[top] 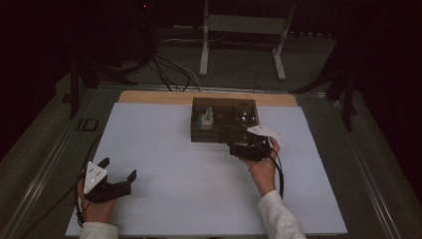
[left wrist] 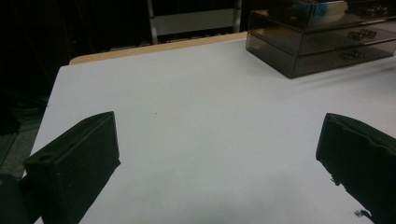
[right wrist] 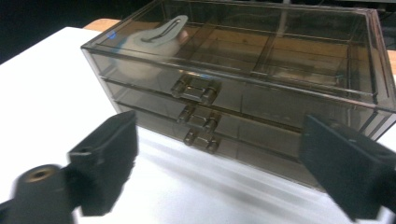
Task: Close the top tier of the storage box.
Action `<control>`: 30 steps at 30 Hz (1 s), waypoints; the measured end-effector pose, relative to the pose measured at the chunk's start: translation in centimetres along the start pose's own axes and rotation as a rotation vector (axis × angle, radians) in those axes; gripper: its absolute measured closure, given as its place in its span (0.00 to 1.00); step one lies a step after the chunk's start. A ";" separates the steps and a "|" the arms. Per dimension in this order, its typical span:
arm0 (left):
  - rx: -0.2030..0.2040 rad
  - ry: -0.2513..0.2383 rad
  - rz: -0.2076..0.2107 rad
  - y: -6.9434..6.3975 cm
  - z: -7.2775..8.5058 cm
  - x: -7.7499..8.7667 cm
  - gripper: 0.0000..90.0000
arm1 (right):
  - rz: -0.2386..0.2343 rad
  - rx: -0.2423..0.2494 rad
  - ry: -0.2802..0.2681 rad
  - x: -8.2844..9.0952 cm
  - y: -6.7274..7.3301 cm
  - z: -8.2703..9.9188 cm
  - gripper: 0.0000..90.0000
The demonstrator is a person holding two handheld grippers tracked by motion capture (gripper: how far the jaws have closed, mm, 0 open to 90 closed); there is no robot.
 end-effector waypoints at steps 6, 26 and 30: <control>0.002 -0.001 -0.001 0.0 0.0 0.0 0.01 | -0.016 0.010 -0.001 0.9 0.2 0.1 0.03; 0.002 -0.003 0.000 0.0 0.0 0.0 0.01 | -0.008 0.026 -0.031 4.3 -0.7 1.8 0.00; 0.004 -0.004 0.001 0.0 0.0 0.1 0.01 | -0.007 0.039 -0.046 5.1 -0.6 2.1 0.00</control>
Point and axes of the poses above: each handheld gripper's, and its own axes: x roughly backward along the jaws, z roughly out of its underside, y roughly to its left, the point moved 10 cm from there along -x, roughly forward along the jaws, and after that the axes turned 4 degrees about x, right-handed, at the moved point
